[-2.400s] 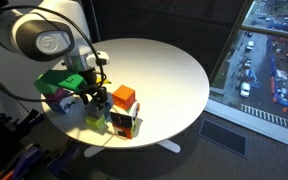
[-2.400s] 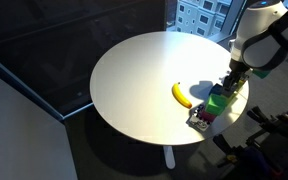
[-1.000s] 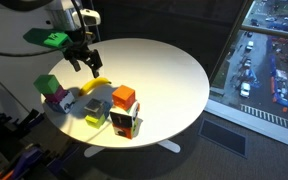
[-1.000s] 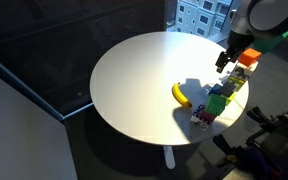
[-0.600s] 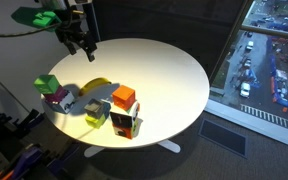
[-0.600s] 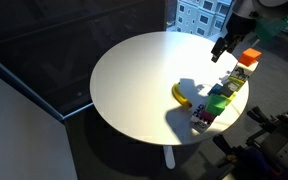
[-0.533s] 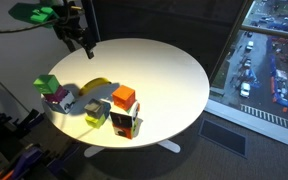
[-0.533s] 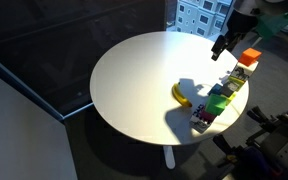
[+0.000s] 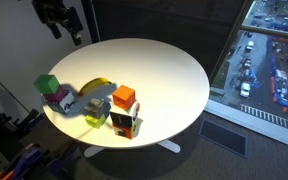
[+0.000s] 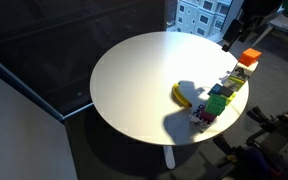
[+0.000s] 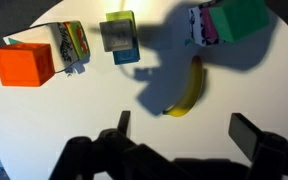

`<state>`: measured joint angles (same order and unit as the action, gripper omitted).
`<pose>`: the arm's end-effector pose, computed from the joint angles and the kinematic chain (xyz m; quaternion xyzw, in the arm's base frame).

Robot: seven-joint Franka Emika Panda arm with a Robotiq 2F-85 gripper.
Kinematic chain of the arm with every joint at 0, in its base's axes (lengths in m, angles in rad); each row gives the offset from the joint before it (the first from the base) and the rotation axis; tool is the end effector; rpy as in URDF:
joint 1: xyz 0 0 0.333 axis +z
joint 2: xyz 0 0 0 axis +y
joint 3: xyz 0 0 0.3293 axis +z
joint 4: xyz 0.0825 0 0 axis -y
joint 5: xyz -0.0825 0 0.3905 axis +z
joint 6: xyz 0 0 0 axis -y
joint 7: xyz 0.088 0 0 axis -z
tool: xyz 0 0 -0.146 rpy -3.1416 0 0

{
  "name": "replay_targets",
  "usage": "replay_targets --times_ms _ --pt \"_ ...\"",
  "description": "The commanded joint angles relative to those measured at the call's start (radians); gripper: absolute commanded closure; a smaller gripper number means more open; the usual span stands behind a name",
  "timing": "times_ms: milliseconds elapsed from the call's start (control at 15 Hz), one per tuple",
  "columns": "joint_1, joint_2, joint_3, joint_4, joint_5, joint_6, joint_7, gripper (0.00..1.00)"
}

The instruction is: Pick up the gray block and place on top of the blue and the yellow block

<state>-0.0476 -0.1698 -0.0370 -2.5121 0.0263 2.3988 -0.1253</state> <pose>0.4577 -0.0376 0.3175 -0.9995 -0.0111 -0.0293 0.0093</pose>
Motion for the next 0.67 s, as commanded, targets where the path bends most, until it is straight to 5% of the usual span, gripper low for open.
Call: replay_targets --times_ms 0,600 --pt "-0.001 -0.105 0.000 -0.026 -0.024 -0.101 0.045 0.00" --pt "-0.017 -0.245 0.013 -0.016 -0.098 -0.372 0.182 0.00"
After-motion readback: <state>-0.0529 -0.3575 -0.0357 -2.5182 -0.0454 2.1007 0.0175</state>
